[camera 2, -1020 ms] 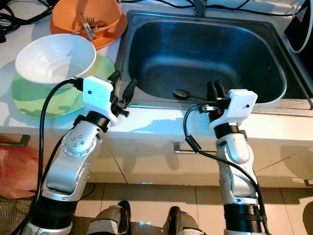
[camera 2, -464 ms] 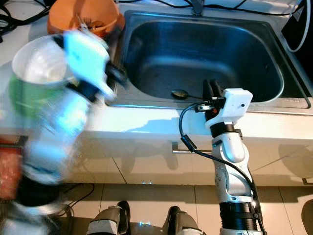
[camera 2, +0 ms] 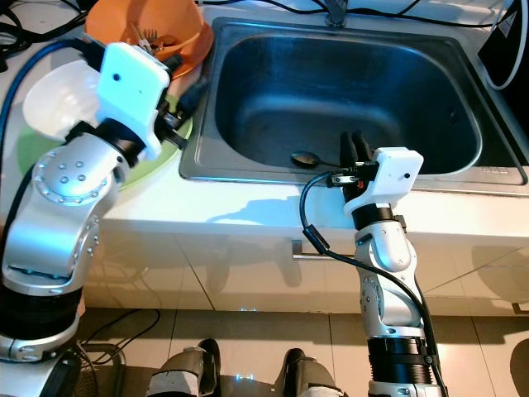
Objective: Kitchen organization
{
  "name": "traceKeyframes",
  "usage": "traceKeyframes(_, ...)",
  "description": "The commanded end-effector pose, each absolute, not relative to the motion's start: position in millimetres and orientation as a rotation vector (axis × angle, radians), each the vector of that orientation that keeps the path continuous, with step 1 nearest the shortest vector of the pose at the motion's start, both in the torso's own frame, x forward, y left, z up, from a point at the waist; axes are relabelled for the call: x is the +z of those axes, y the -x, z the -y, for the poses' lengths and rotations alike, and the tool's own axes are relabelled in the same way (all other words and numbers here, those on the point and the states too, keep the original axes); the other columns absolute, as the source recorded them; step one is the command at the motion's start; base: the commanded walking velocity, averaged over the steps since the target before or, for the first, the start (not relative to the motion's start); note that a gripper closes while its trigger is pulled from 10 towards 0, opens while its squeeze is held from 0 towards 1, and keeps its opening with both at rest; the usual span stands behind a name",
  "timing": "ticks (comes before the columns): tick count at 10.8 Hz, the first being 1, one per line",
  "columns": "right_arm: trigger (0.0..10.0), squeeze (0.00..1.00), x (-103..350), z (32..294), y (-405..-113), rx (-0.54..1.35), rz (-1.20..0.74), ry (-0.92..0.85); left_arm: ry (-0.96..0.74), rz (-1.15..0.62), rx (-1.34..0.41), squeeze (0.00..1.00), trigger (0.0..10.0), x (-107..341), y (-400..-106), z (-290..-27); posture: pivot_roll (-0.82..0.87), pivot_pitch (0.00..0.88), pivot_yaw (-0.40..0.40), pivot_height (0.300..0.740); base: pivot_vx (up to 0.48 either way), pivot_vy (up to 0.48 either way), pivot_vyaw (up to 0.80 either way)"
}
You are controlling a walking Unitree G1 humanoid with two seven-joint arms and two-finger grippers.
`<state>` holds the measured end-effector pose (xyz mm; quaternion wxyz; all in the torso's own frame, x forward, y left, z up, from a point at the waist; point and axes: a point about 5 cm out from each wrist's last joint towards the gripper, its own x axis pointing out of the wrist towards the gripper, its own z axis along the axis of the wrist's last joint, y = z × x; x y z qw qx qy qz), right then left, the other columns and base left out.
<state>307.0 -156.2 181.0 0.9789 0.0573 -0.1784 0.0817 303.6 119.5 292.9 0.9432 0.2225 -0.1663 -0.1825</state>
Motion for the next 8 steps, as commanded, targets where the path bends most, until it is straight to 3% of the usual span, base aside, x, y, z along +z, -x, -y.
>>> traceKeyframes(1,10.0,0.00,158.1,151.2,-306.9,0.178,0.254,-0.122,-0.453,0.372,-0.369,0.00,10.0,302.7,-300.0,-116.9,0.22,0.210,-0.040,0.740,0.000,0.000,0.00)
traceKeyframes(3,10.0,0.00,157.1,148.7,-308.0,0.187,0.252,-0.123,-0.481,0.351,-0.317,0.00,10.0,305.0,-303.2,-126.1,0.22,0.203,-0.037,0.740,0.000,0.000,0.00)
traceKeyframes(4,10.0,0.00,156.7,148.4,-308.2,0.187,0.251,-0.123,-0.462,0.347,-0.302,1.00,10.0,307.2,-302.7,-129.5,0.23,0.201,-0.037,0.740,0.000,0.000,0.00)
traceKeyframes(8,10.0,0.00,155.8,147.1,-308.8,0.193,0.248,-0.121,-0.464,0.324,-0.322,1.00,10.0,305.3,-299.8,-128.6,0.23,0.209,-0.039,0.740,0.000,0.000,0.00)
